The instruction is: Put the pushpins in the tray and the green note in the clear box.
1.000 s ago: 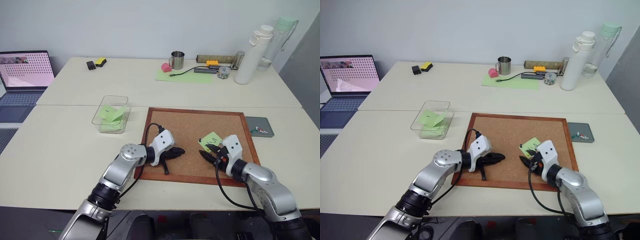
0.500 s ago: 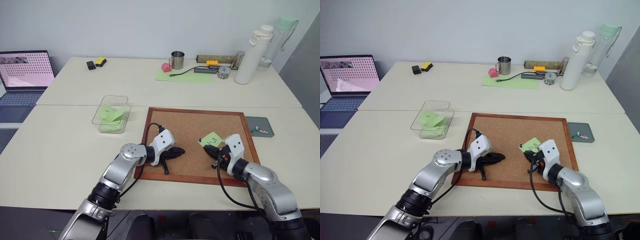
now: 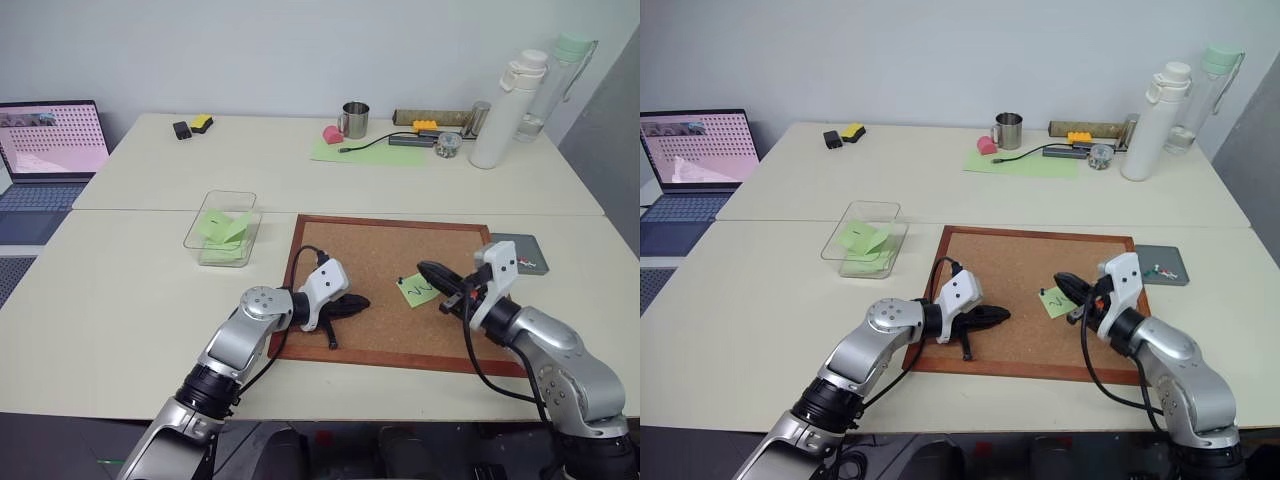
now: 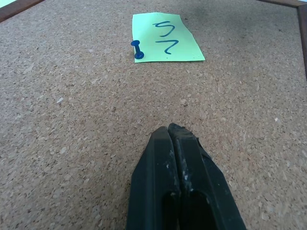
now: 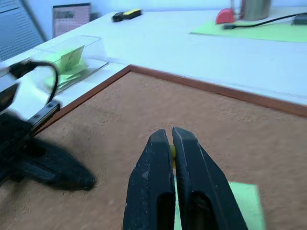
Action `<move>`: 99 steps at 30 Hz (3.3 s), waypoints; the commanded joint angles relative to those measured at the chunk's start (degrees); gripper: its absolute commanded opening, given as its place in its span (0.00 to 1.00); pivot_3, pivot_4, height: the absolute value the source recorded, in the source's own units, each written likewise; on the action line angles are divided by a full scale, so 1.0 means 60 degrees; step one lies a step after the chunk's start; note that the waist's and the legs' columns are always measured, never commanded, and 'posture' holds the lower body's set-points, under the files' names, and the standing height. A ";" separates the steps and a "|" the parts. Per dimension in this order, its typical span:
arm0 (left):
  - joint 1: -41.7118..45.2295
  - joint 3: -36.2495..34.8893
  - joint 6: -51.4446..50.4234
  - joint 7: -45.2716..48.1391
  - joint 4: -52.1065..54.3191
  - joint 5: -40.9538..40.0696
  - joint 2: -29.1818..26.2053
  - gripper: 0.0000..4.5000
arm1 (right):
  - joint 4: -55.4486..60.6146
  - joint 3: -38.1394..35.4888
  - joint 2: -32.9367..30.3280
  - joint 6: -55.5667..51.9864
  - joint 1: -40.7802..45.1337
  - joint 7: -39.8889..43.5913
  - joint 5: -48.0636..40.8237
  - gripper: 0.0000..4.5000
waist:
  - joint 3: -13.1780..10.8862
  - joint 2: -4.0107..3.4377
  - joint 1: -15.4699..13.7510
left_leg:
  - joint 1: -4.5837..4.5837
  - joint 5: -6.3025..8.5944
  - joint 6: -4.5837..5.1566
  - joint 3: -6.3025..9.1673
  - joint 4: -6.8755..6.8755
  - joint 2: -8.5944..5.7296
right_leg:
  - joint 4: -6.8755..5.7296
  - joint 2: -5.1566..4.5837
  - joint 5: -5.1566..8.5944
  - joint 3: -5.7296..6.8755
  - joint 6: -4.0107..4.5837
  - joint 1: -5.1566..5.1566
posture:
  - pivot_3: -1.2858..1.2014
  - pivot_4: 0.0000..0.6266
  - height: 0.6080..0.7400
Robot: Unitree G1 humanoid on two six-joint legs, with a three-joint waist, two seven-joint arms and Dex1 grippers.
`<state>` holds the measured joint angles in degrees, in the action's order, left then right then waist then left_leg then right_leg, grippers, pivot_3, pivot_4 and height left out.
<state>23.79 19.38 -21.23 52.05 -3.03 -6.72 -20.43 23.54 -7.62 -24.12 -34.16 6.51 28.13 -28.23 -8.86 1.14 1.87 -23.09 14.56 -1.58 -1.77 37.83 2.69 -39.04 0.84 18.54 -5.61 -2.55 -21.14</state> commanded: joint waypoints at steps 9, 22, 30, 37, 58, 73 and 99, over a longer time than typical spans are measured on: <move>-0.0361 0.0271 -0.0332 0.0125 -0.0294 0.0209 -0.0249 0.00 | -0.4758 -0.2075 -0.1567 0.0868 0.2303 -0.1078 0.1233 0.02 | 0.0000 -0.0003 0.0011 | 0.0007 0.0000 0.0000 -0.0010 -0.0011 -0.0003 | 0.0003 0.0005 0.0002 -0.0010 0.0004 -0.0003 | 0.52 0.24 1.00; -0.0500 0.0226 -0.0341 0.0023 -0.0145 0.0206 -0.0313 0.00 | -0.7909 -0.1906 -0.1937 0.2096 0.3711 -0.0438 0.1828 0.24 | 0.0000 -0.0008 0.0032 | 0.0009 0.0000 0.0000 -0.0017 -0.0015 0.0002 | 0.0005 0.0002 0.0002 -0.0020 0.0004 -0.0003 | 0.52 0.24 1.00; -0.0473 0.0212 -0.0368 -0.0016 -0.0143 0.0184 -0.0270 0.00 | -0.7860 -0.2071 -0.2041 0.2152 0.3762 -0.0116 0.1692 0.45 | -0.0001 -0.0009 0.0034 | 0.0009 0.0000 0.0000 -0.0019 -0.0015 0.0004 | 0.0005 0.0001 0.0002 -0.0022 0.0004 -0.0003 | 0.52 0.24 1.00; -0.0451 0.0220 -0.0384 0.0001 -0.0160 0.0181 -0.0266 0.00 | -0.4143 -0.1604 -0.1558 0.0549 0.2175 0.0971 0.0214 0.45 | -0.0001 -0.0010 0.0029 | 0.0007 0.0000 -0.0001 -0.0012 -0.0021 0.0009 | 0.0007 0.0003 0.0002 -0.0017 0.0004 -0.0002 | 0.52 0.24 1.00; -0.0525 0.0186 -0.0701 0.0055 0.0219 0.0108 -0.0420 0.00 | -0.1198 0.2117 0.0478 -0.0339 0.1062 -0.0848 0.1843 0.45 | -0.0001 -0.0002 0.0064 | 0.0002 0.0001 -0.0001 -0.0007 -0.0019 0.0007 | 0.0006 0.0005 0.0004 -0.0007 0.0005 -0.0013 | 0.52 0.24 1.00; -0.0522 0.0177 -0.0866 0.0017 0.0359 0.0088 -0.0402 0.00 | -0.1838 0.2090 0.0968 -0.0116 0.1249 -0.0766 0.2015 0.24 | -0.0001 -0.0002 0.0069 | -0.0001 0.0001 -0.0002 -0.0005 -0.0019 0.0007 | 0.0007 0.0003 0.0005 -0.0007 0.0006 -0.0015 | 0.52 0.24 1.00; -0.0316 -0.1064 -0.1715 -0.0266 0.0659 -0.1376 0.0427 0.08 | -0.0422 0.1364 0.1235 -0.0165 0.1492 -0.0841 0.1385 0.00 | -0.0006 -0.0001 0.0004 | -0.0045 0.0001 -0.0002 0.0013 -0.0003 0.0004 | 0.0004 -0.0001 0.0005 0.0009 0.0006 -0.0043 | 0.52 0.24 1.00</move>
<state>22.03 15.75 -28.79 50.75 0.39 -11.65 -18.61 17.88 1.79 -16.59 -35.72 14.63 23.41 -19.19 -8.89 1.14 1.89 -23.43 14.56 -1.59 -1.69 37.84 2.71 -39.02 0.82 18.57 -5.54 -2.51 -21.44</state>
